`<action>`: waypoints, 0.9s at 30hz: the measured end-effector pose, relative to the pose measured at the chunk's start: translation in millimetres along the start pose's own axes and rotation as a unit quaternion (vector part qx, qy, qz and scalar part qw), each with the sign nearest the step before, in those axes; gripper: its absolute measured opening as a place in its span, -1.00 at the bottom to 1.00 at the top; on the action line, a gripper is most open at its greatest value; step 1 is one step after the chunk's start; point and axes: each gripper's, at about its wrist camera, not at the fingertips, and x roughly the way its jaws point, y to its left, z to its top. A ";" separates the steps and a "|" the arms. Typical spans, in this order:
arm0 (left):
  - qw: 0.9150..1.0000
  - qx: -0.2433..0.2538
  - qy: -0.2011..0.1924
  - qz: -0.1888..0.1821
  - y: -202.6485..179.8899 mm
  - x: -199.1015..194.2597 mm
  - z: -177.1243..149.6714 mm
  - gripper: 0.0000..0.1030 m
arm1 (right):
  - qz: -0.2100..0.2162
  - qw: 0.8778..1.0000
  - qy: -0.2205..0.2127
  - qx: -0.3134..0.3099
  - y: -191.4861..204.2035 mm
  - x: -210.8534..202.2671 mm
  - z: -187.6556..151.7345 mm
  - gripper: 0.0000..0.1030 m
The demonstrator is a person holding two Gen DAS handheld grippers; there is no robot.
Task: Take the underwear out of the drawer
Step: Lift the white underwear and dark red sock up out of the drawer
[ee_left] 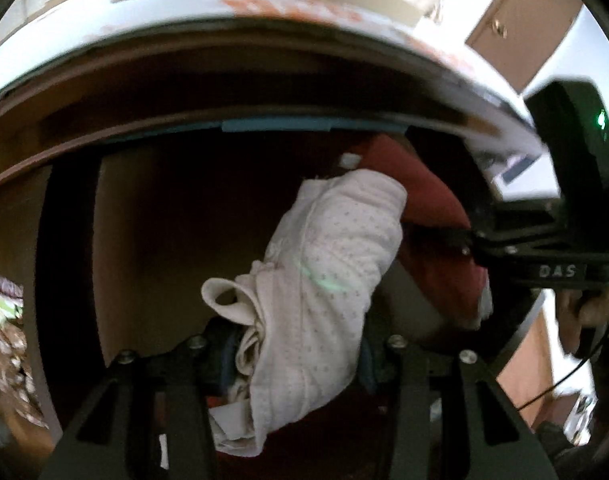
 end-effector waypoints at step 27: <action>0.987 -0.062 -0.143 0.036 -1.8 -81.1 16.6 -0.12 | 0.128 0.969 -0.169 0.129 8.5 -63.1 -19.7 -0.40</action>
